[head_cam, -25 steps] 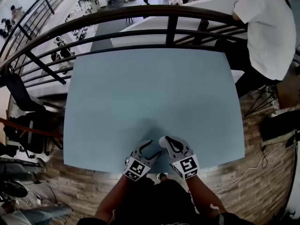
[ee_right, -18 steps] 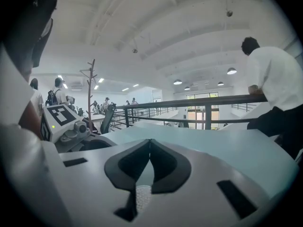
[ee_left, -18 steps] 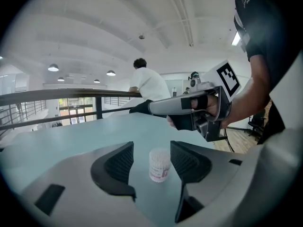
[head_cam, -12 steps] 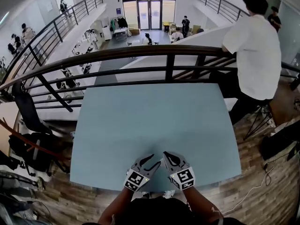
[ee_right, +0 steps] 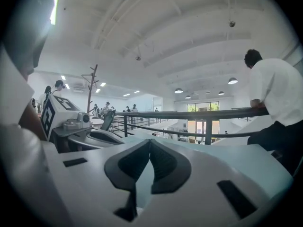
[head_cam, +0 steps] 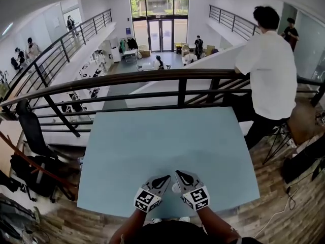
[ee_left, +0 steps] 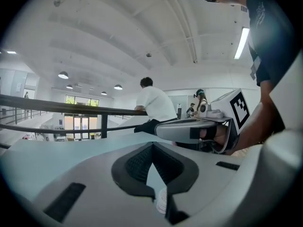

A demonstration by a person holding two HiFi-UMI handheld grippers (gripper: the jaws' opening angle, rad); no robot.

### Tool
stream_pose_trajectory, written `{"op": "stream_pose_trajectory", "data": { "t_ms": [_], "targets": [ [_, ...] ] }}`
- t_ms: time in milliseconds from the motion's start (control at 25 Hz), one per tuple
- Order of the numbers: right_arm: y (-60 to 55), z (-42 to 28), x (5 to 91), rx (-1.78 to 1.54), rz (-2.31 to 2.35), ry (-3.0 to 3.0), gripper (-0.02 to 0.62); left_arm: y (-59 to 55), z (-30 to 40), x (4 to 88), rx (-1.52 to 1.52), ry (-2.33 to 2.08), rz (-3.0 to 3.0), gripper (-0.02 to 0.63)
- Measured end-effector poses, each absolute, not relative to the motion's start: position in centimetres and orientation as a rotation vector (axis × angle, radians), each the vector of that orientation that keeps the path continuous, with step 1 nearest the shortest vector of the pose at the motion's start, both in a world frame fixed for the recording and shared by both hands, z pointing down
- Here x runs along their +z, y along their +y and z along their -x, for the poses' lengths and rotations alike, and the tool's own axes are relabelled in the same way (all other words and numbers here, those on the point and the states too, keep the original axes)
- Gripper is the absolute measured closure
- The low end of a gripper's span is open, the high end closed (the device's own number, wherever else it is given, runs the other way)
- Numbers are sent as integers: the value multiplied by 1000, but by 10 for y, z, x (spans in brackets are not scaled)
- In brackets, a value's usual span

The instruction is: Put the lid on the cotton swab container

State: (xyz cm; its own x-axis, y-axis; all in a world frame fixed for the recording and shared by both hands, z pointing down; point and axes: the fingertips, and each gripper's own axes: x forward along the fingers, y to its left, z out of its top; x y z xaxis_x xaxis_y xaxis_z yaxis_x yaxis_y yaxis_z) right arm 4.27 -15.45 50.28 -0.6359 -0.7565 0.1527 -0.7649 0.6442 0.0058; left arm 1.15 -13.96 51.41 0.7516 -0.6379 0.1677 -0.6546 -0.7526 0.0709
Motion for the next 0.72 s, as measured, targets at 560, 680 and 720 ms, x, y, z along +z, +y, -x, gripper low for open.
{"op": "stream_pose_trajectory", "data": {
  "t_ms": [560,680,720],
  "targets": [
    [-169,-50,456,-5,-1296,-2821,577,-164,5,460,114,-1187,-2853,594],
    [-170,-50,453,-46,-1295,-2808,577,-165,12,460,84,-1220,-2837,594],
    [-169,-50,452,-54,-1294,-2808,577,-165,14,460,77,-1229,-2831,594]
  ]
}}
